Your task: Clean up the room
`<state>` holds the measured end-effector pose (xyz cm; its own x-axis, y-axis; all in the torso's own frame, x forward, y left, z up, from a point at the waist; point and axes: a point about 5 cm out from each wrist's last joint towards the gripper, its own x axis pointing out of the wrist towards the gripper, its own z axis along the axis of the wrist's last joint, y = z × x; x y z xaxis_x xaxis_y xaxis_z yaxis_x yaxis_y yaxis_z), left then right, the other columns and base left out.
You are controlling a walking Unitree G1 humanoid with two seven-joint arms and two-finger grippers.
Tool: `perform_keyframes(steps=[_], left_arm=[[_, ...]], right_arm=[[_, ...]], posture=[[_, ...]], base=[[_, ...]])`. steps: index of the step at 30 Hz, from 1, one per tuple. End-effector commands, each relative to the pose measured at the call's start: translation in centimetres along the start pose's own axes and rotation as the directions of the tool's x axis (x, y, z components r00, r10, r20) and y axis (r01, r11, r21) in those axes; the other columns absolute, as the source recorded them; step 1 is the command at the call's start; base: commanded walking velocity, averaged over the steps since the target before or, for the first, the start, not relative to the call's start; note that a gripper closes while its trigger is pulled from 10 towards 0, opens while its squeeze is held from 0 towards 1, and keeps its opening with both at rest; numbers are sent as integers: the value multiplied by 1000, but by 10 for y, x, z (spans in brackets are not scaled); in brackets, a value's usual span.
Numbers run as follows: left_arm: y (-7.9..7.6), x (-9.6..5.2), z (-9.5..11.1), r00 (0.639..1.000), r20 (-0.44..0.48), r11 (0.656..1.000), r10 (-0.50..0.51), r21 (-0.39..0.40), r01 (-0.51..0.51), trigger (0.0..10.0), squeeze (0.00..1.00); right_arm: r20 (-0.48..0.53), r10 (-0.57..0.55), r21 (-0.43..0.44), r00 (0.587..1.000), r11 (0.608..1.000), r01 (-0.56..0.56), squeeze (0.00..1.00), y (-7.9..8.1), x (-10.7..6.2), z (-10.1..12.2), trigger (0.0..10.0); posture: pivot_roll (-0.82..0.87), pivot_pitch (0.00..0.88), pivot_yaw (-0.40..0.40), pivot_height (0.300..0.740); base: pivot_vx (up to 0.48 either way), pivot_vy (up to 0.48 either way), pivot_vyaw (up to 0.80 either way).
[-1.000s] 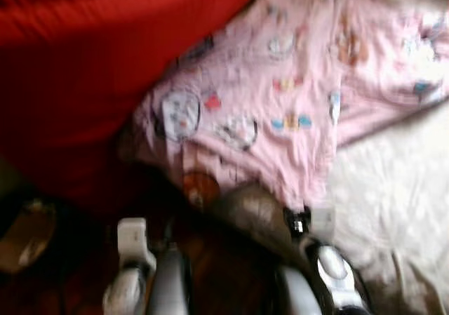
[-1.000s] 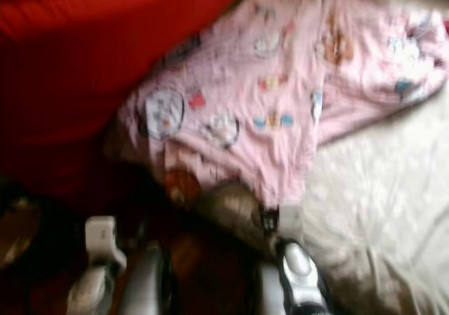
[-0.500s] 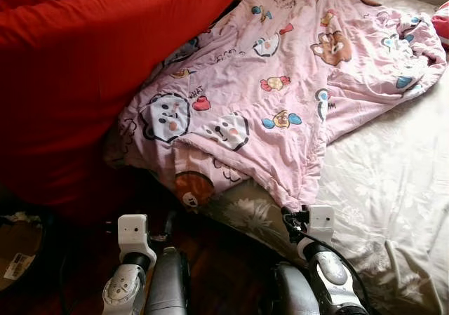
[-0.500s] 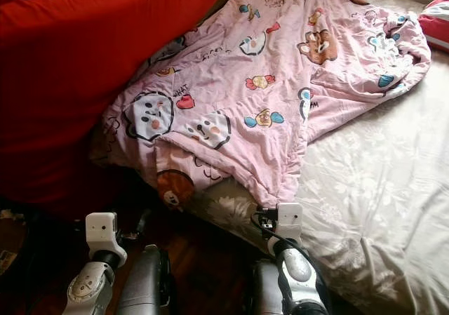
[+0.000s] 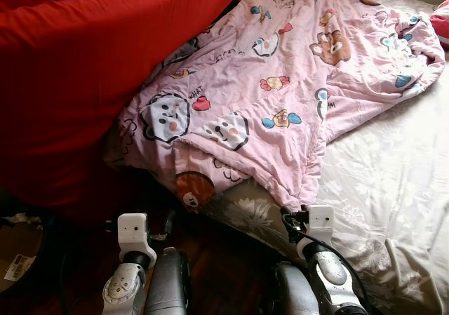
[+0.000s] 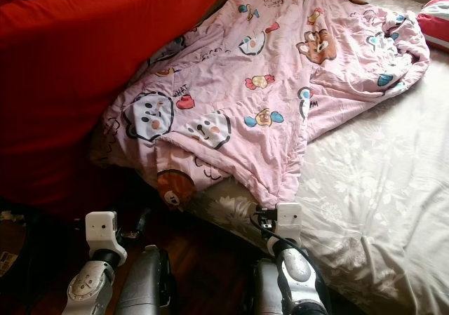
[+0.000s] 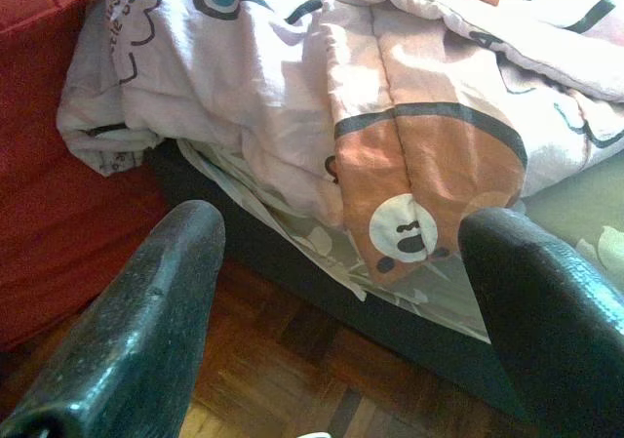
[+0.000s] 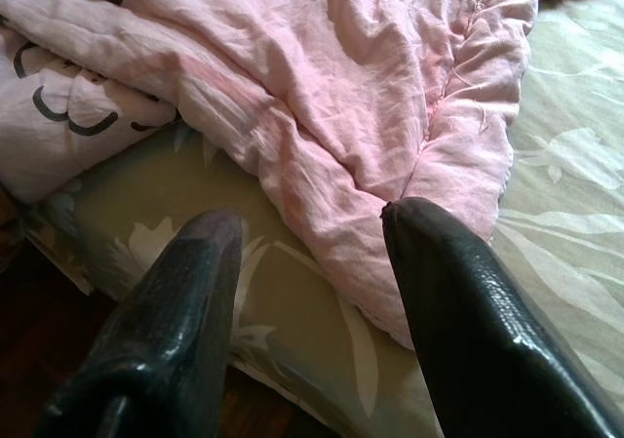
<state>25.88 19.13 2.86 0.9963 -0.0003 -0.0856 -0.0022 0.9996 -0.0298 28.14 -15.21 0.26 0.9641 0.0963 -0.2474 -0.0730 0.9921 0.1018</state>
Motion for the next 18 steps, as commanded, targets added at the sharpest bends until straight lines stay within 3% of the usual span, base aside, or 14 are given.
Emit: perform_keyframes(steps=[1, 4, 9, 18], left_arm=[[4, -5, -8, 999, -37, 1000, 10, -9, -10, 10000, 0], [4, -5, -7, 999, -35, 1000, 9, -7, -9, 10000, 0], [4, -5, -7, 999, -32, 1000, 8, -6, -8, 10000, 0], [4, -5, -5, 1000, -28, 1000, 3, -5, -3, 10000, 0]], right_arm=[[-6, -5, 11, 1000, 1000, 5, 0, 1, -1, -2, 10000], [-10, -8, 26, 1000, 1000, 8, 0, 1, -1, -2, 10000], [-13, -7, 29, 1000, 1000, 7, 0, 1, -1, -3, 10000], [-17, -3, 23, 1000, 1000, 4, 0, 2, -2, -4, 10000]], posture=[[14, 252, 3, 623], [16, 246, 4, 623], [15, 243, 5, 623], [18, 237, 7, 623]], base=[[0, 0, 0], [160, 0, 0], [246, 0, -584], [255, 0, 0]])
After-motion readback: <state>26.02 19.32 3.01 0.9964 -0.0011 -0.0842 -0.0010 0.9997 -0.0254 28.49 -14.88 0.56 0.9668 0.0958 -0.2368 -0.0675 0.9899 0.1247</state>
